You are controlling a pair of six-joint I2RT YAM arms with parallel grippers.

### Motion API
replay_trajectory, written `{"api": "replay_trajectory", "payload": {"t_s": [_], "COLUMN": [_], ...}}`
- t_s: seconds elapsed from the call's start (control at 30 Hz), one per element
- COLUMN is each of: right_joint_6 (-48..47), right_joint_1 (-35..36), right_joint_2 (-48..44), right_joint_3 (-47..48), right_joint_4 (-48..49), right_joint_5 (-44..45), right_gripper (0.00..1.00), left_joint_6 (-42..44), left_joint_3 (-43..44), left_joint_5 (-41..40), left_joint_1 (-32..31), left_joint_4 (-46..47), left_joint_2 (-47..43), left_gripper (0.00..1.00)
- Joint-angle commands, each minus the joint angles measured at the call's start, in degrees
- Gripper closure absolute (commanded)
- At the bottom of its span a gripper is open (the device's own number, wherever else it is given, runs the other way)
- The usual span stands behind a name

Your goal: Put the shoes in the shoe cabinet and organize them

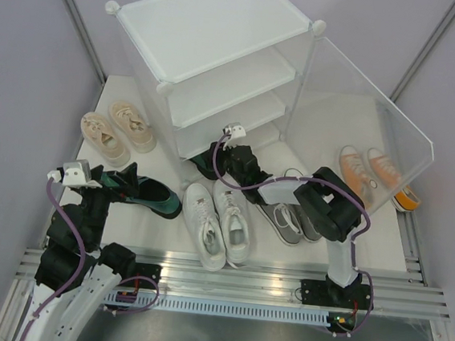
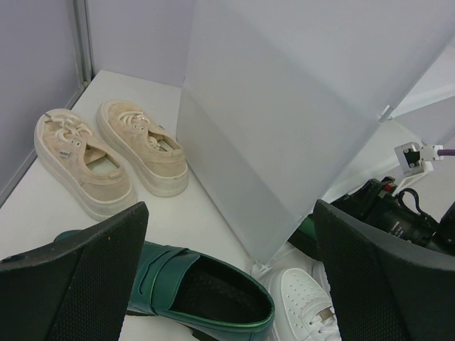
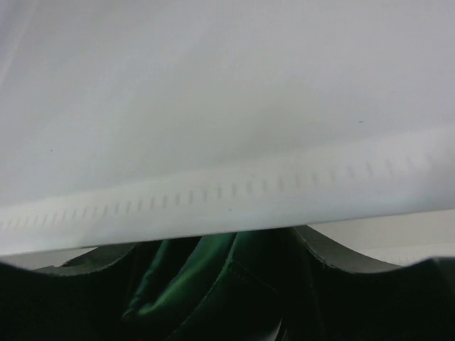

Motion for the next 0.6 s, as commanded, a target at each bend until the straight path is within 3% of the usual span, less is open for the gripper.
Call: {"api": "replay_trajectory", "payload": {"t_s": [0.0, 0.5, 0.57], "right_joint_6": [0.08, -2.29, -2.47], "right_joint_1": [3.11, 6.89, 7.24], "right_joint_2": [2.20, 6.60, 6.86], "right_joint_3": [3.04, 6.64, 6.64], "right_joint_4": [4.85, 5.02, 5.02], "right_joint_5": [-2.63, 0.18, 0.53], "right_gripper": [0.57, 0.55, 0.47], "left_joint_6": [-0.39, -0.39, -0.39], "left_joint_3": [0.01, 0.01, 0.01], "left_joint_5": [1.14, 1.93, 1.93], "left_joint_1": [0.18, 0.18, 0.18], "left_joint_4": [1.00, 1.09, 1.09], "left_joint_2": [0.19, 0.37, 0.37], "left_gripper": [0.00, 0.00, 0.00]}}
